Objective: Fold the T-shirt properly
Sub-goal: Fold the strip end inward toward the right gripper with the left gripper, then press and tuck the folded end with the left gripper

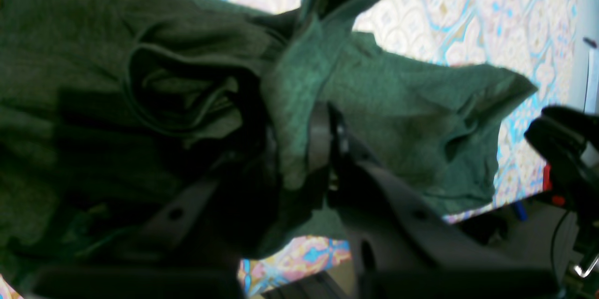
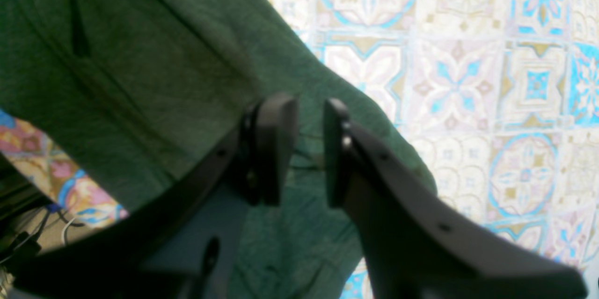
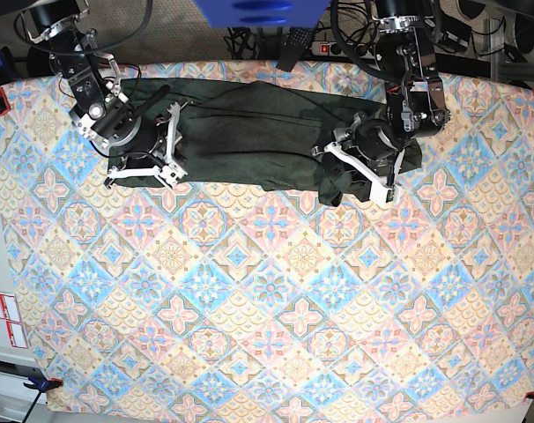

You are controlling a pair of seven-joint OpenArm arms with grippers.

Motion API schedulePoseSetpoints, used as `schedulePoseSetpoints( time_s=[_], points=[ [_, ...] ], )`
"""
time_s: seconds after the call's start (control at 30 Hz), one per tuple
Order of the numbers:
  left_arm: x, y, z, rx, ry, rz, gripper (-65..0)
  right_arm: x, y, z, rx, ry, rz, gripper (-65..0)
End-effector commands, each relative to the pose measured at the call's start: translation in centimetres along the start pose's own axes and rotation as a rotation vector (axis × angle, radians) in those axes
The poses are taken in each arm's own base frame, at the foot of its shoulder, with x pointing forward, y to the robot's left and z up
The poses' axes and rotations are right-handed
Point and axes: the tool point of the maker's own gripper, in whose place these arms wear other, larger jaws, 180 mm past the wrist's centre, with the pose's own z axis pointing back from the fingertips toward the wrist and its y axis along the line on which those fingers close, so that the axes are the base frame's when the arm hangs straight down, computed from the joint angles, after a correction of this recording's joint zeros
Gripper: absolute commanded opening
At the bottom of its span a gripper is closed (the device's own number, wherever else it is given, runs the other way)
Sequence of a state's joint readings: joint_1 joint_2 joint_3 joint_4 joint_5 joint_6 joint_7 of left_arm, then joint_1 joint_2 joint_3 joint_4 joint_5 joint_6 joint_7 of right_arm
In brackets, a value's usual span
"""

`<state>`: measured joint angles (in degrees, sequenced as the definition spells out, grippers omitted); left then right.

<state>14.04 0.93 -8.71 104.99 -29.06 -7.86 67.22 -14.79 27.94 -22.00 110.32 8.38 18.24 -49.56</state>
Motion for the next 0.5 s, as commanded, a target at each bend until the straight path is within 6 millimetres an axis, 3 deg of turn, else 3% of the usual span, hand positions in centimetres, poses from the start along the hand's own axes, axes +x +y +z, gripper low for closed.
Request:
schedulePoseSetpoints(
  time_s=[0.0, 0.17, 0.37, 0.47],
  points=[
    [0.2, -0.5, -0.3, -0.02, -0.006, -0.002, -65.0, 0.9, -0.7, 0.4, -0.017, -0.035, 0.009, -51.1],
    [-1.3, 0.0, -1.2, -0.022, 0.045, 0.021, -62.5, 0.9, -0.7, 0.4, -0.017, -0.035, 0.009, -51.1],
    [0.3, -0.6, 0.3, -0.022, -0.001, -0.029, -34.4, 0.9, -0.7, 0.4, -0.017, -0.035, 0.009, -51.1],
    [1.2, 0.2, 1.2, 0.003, -0.019, -0.067, -22.2, 0.9, -0.7, 0.4, -0.017, -0.033, 0.009, -51.1]
  ],
)
